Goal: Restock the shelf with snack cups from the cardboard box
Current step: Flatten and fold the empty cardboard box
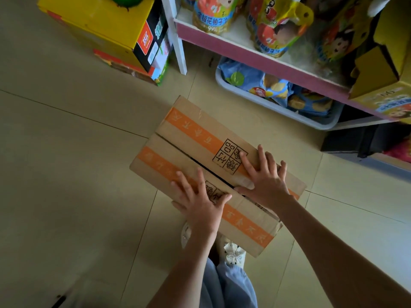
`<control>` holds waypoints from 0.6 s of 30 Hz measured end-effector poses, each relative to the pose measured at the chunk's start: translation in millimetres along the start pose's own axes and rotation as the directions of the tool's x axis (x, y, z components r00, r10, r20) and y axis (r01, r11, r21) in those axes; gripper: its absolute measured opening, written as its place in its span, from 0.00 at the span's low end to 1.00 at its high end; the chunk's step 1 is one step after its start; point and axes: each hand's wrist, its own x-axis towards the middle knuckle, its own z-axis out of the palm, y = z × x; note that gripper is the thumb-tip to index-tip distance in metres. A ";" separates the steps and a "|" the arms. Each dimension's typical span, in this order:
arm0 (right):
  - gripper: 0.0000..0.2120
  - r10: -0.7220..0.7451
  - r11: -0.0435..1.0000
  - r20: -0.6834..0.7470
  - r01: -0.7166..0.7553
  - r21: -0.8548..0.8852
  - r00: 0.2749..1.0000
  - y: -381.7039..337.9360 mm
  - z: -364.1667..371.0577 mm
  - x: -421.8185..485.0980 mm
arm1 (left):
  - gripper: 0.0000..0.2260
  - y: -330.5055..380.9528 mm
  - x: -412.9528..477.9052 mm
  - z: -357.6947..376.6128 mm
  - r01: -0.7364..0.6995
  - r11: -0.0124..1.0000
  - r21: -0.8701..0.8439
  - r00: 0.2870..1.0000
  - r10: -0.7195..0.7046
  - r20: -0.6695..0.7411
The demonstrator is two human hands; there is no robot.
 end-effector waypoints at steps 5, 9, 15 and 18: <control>0.47 -0.004 0.999 -0.077 0.000 -0.047 0.997 -1.0 5.4 0.9 | 0.54 -1.9 -6.1 9.6 0.223 0.922 -0.317 0.975 -0.217 0.054; 0.41 -0.049 0.999 -0.140 0.046 -0.028 0.989 -10.9 -2.3 -1.2 | 0.55 -10.6 -7.4 3.3 0.094 0.929 -0.358 0.995 -0.096 0.013; 0.30 0.022 0.996 -0.140 -0.010 0.087 0.990 -41.1 -18.0 -18.3 | 0.52 -28.1 9.5 -35.1 -0.110 0.959 -0.263 0.989 0.081 -0.120; 0.31 0.101 0.990 -0.080 -0.092 0.106 0.992 -56.7 -42.5 -32.3 | 0.50 -26.8 8.9 -60.2 -0.178 0.964 -0.198 0.976 0.147 -0.161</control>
